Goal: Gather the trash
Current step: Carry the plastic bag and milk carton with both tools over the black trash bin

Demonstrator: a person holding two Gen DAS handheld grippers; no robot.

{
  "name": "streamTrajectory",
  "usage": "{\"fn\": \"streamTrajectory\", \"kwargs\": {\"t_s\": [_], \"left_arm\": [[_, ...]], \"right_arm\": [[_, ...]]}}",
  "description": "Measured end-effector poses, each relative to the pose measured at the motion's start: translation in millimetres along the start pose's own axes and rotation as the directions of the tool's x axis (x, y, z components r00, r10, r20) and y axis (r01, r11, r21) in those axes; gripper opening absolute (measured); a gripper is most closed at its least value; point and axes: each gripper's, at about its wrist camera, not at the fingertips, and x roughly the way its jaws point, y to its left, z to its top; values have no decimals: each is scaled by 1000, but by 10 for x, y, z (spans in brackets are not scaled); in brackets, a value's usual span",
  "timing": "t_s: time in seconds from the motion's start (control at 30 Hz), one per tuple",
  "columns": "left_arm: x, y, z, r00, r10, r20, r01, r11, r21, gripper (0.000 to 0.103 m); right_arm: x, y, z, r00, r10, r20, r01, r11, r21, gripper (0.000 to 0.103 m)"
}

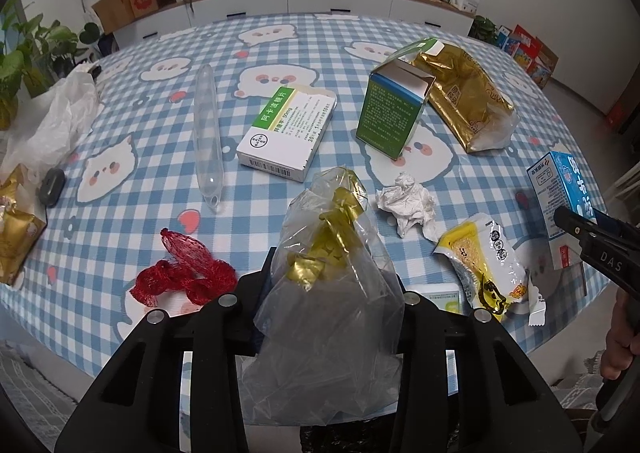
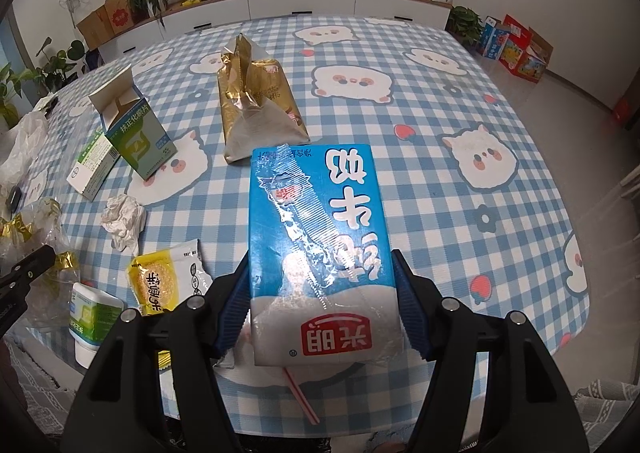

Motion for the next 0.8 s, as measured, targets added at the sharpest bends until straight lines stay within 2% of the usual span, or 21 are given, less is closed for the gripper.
{"fn": "streamTrajectory", "kwargs": {"t_s": [0.37, 0.8], "left_arm": [[-390, 16, -114, 998, 14, 68, -14, 1000, 9, 37], [-1117, 201, -507, 990, 6, 138, 3, 998, -66, 37]], "right_arm": [[-399, 48, -79, 997, 25, 70, -25, 1000, 5, 62], [-1186, 161, -415, 986, 46, 162, -48, 999, 12, 62]]}}
